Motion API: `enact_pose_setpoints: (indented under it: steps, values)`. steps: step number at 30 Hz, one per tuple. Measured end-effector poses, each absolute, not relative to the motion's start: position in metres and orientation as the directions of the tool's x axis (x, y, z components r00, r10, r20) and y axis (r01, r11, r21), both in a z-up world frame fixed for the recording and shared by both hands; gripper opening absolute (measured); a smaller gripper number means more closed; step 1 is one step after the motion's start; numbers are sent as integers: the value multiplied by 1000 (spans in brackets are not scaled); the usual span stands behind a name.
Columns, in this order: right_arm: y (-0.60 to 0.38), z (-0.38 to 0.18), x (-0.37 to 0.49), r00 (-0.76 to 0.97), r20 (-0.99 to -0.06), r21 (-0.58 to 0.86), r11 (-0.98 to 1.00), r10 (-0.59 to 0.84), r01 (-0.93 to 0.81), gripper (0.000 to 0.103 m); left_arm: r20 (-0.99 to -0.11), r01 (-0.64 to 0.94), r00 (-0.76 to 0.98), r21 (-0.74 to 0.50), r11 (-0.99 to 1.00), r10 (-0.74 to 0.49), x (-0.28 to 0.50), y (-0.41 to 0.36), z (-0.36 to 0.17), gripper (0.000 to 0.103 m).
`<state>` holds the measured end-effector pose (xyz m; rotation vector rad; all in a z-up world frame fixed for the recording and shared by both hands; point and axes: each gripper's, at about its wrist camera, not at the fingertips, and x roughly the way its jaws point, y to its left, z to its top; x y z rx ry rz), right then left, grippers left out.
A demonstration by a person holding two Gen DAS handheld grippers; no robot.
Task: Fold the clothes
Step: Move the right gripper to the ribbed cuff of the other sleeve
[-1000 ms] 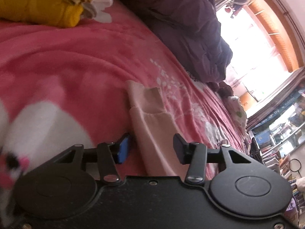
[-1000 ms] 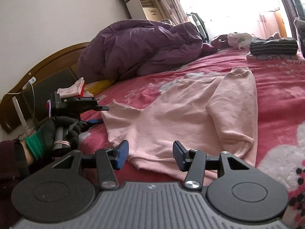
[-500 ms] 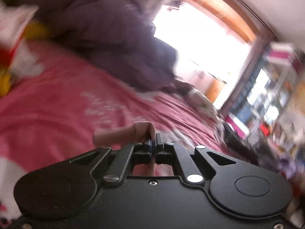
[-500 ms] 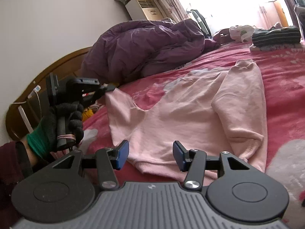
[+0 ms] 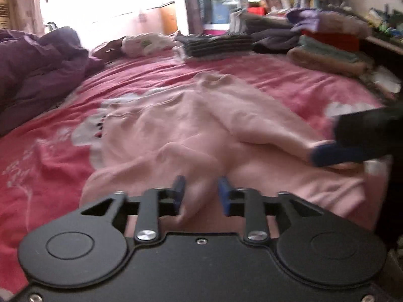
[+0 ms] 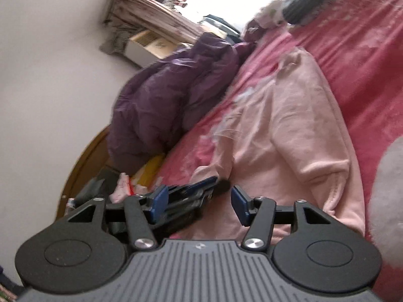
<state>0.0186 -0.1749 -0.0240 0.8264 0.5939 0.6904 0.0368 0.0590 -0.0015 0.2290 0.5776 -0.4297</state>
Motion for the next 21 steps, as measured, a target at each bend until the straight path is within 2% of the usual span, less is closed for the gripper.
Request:
enact_pose_setpoints:
  steps: [1,6,10,14,17,21]
  values:
    - [-172,-24,21,637,-214,815,495,741,-302,57,-556,443,762,74,893,-332,33,66,3,40]
    - [-136,-21,33,631,-352,761,604,692,-238,59,-494,331,817,-20,943,-297,14,110,19,40]
    - [-106,-17,43,630,-390,754,626,671,-200,59,-473,244,847,-58,968,-242,-2,135,27,40]
    - [-88,-25,59,635,-464,778,627,617,-41,59,-459,211,859,-85,974,-226,-8,147,29,40]
    - [-88,-38,70,645,-476,823,561,599,86,59,-450,218,862,-87,972,-234,-11,148,31,40]
    - [-88,-52,79,665,-475,838,527,576,142,57,-433,230,867,-95,969,-248,-13,151,35,40]
